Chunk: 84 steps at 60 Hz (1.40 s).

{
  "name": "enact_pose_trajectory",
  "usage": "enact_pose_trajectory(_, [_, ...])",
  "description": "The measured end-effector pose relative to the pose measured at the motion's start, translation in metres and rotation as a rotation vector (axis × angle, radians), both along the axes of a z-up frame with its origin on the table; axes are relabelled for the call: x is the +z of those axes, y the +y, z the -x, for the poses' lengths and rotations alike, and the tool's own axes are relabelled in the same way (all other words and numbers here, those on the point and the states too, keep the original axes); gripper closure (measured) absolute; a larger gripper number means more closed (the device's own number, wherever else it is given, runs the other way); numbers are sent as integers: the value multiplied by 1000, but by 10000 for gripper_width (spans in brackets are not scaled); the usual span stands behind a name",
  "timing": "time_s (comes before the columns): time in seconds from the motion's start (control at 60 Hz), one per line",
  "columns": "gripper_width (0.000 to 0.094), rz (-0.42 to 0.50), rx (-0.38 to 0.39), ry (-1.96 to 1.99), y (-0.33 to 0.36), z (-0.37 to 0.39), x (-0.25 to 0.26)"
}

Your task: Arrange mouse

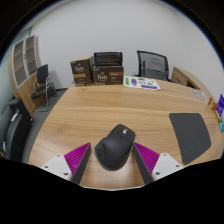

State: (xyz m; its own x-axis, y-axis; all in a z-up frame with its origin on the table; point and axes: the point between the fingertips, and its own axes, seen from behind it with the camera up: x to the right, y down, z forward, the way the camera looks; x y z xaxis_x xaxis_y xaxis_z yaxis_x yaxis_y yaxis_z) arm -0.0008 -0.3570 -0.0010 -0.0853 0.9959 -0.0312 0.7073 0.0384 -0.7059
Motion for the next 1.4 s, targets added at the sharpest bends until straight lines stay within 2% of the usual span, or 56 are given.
enact_pose_trajectory(0.383, [82, -6, -22, -17, 7, 29, -12])
enact_pose_trajectory(0.567, [227, 45, -46, -7, 5, 30, -10])
enact_pose_trajectory(0.6, [351, 51, -50, -2, 7, 32, -9])
enact_pose_trajectory(0.65, [382, 82, -43, -9, 1, 30, -9])
enact_pose_trajectory(0.733, [428, 43, -1, 5, 1, 31, -7])
enact_pose_trajectory(0.9, [509, 33, 27, -16, -2, 29, -8])
enact_pose_trajectory(0.933, [511, 15, 32, -14, -1, 28, -7])
enact_pose_trajectory(0.95, [471, 5, 37, -11, -1, 27, -5])
enact_pose_trajectory(0.967, [512, -3, 42, -7, -1, 28, -5])
enact_pose_trajectory(1.117, [513, 4, 48, -22, -2, 18, 3])
enact_pose_trajectory(1.2, [511, 6, 54, -3, 3, 15, 24])
enact_pose_trajectory(1.4, [511, 44, 7, 49, 49, 30, 92])
